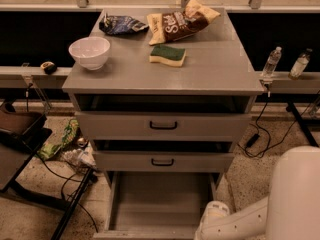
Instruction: Close bottom drawer
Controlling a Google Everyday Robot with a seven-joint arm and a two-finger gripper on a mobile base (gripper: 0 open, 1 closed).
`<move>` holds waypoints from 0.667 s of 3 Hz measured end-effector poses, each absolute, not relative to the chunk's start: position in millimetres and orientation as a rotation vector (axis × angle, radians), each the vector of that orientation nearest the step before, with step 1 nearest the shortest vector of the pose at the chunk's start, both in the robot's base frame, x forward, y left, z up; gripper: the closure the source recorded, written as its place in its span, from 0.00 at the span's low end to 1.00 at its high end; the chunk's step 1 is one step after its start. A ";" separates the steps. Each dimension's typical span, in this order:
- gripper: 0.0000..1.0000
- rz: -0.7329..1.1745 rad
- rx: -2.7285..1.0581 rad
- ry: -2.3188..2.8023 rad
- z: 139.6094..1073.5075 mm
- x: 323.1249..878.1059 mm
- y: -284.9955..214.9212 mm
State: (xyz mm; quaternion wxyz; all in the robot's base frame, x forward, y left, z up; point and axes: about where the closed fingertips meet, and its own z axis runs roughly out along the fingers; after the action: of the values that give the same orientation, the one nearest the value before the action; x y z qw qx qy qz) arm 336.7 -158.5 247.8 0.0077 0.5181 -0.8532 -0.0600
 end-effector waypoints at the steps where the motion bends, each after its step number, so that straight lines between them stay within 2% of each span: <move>1: 0.49 -0.215 1.651 -2.644 201.1 320.4 -155.8; 2: 0.72 -0.247 1.662 -2.699 163.9 307.4 -150.8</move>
Offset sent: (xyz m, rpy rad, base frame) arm -0.0393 0.0057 -0.1297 0.1075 -0.1262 0.0204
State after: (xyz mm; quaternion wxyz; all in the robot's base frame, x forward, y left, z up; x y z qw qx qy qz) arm 307.4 -150.8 163.9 -0.0187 0.5226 -0.8488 -0.0778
